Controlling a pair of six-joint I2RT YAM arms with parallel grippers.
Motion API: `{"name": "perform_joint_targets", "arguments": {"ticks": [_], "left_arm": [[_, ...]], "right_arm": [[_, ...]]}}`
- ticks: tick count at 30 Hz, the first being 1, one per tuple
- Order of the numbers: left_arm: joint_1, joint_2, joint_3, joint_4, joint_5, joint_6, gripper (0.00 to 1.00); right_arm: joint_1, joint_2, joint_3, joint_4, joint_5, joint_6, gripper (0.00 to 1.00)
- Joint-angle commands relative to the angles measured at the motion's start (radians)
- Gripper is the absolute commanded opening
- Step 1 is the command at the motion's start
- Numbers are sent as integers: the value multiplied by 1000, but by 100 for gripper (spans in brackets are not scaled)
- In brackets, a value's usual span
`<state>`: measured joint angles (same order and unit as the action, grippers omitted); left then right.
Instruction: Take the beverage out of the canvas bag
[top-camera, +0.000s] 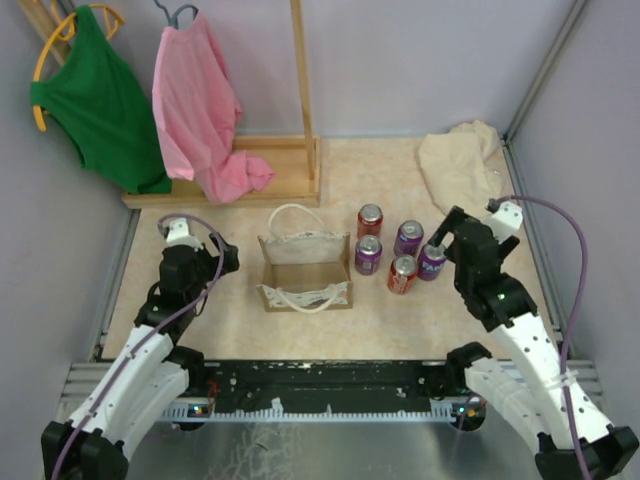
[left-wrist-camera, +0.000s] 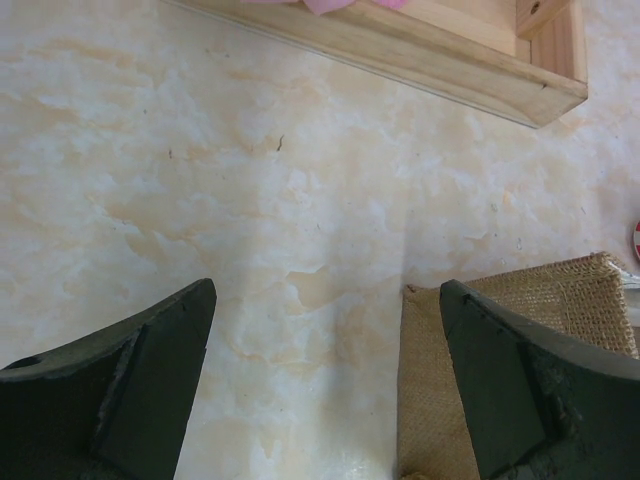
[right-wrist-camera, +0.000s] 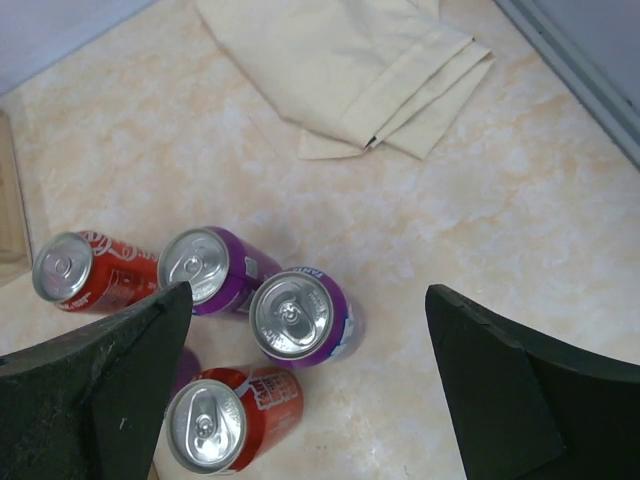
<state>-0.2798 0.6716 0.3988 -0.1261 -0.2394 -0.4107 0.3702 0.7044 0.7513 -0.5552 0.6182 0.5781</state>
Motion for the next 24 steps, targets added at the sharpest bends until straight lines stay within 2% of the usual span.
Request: {"name": "perform_joint_targets", "arguments": {"ticks": [1,9,16,24], "left_arm": [[-4,-35,-15,23,-32,8,99],[-4,-53,-12,-7,-70,-13,99],[-4,-71,-12,-26,-105,-21,99],[-4,-87,-24,-31,-102,-33,99]], "right_arm": [[-5,-38,-6,47,134,-17,99],[-5,-260,-64,22,341,85,99],[-5,-327,-37,-157,487,270,99],[-5,-371,-59,-127,484,244,99]]}}
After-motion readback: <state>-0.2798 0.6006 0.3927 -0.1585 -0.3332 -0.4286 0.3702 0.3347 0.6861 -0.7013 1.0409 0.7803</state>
